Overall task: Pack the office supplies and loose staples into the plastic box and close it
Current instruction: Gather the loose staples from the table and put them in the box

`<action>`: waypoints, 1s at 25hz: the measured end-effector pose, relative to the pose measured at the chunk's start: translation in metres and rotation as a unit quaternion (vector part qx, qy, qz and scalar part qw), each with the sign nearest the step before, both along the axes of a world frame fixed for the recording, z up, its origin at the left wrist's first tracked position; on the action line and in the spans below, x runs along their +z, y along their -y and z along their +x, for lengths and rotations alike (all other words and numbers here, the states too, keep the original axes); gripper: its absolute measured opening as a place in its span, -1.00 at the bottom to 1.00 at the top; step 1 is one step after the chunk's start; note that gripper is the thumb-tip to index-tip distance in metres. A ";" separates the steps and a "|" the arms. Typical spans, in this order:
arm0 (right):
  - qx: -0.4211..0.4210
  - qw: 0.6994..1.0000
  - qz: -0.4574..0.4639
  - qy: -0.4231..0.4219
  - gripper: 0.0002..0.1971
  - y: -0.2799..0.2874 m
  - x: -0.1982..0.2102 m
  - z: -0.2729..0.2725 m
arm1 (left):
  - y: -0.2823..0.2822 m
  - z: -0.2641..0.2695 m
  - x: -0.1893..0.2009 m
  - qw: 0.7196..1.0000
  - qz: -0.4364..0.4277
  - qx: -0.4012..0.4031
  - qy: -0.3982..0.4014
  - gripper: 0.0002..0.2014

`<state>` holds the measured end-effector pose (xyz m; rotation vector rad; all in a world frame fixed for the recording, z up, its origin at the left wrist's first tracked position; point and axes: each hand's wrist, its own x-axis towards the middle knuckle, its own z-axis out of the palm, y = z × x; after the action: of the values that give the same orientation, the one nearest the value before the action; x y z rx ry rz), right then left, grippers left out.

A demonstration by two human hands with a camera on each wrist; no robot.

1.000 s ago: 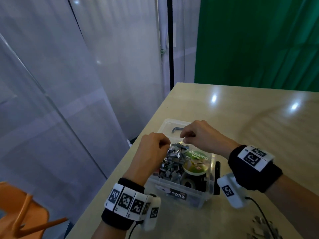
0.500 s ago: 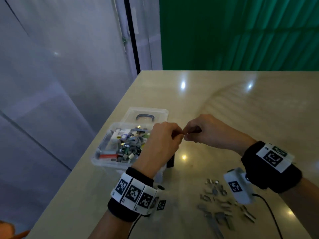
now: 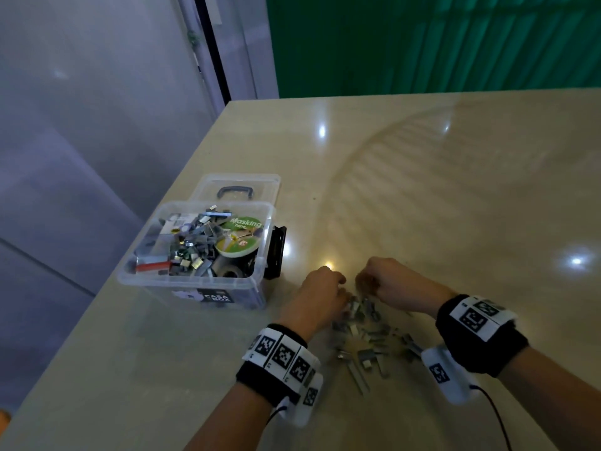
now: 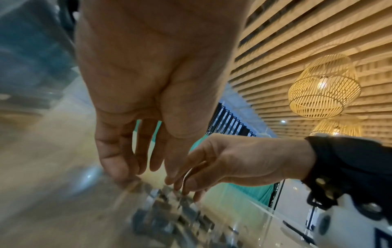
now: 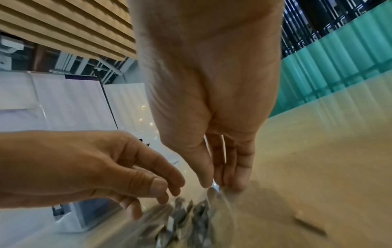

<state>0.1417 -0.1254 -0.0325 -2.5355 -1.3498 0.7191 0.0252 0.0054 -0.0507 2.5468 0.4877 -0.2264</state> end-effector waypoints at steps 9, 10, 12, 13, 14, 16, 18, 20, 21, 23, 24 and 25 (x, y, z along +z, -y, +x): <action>0.042 0.999 0.013 -0.010 -0.83 0.025 -0.015 -0.014 | 0.008 -0.005 -0.013 0.999 0.017 -0.029 0.000 -0.71; 0.033 0.999 0.023 0.001 -0.81 0.026 -0.017 -0.017 | 0.009 -0.006 -0.012 1.000 0.010 -0.020 0.008 -0.74; 0.006 0.999 0.050 0.015 -0.82 0.026 -0.021 -0.021 | 0.011 -0.006 -0.013 1.000 0.007 -0.013 0.023 -0.81; -0.003 0.998 0.063 0.013 -0.83 0.026 -0.021 -0.022 | 0.012 -0.007 -0.013 0.999 0.009 -0.012 0.028 -0.84; -0.008 0.997 0.072 0.008 -0.84 0.026 -0.021 -0.022 | 0.013 -0.007 -0.012 0.999 0.012 -0.012 0.032 -0.85; -0.011 0.997 0.079 0.009 -0.86 0.026 -0.021 -0.022 | 0.014 -0.009 -0.013 0.999 0.014 -0.011 0.040 -0.84; -0.017 0.997 0.078 0.011 -0.87 0.026 -0.021 -0.022 | 0.015 -0.011 -0.013 0.999 0.013 -0.011 0.049 -0.83; -0.018 0.997 0.075 0.015 -0.88 0.025 -0.022 -0.023 | 0.015 -0.012 -0.014 0.998 0.012 -0.008 0.062 -0.83; -0.017 0.997 0.078 0.017 -0.87 0.025 -0.022 -0.023 | 0.015 -0.012 -0.014 0.998 0.011 -0.004 0.065 -0.82; -0.018 0.996 0.082 0.018 -0.85 0.025 -0.023 -0.024 | 0.016 -0.013 -0.015 0.998 0.014 0.000 0.061 -0.78; -0.018 0.997 0.079 0.018 -0.83 0.025 -0.024 -0.023 | 0.017 -0.013 -0.014 0.998 0.018 0.000 0.056 -0.77; -0.017 0.997 0.071 0.020 -0.82 0.024 -0.025 -0.023 | 0.017 -0.013 -0.014 0.999 0.021 0.001 0.050 -0.76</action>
<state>0.1185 -0.1493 -0.0577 -2.4661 -1.3162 0.5489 0.0125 -0.0116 -0.0644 2.5839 0.4618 -0.0880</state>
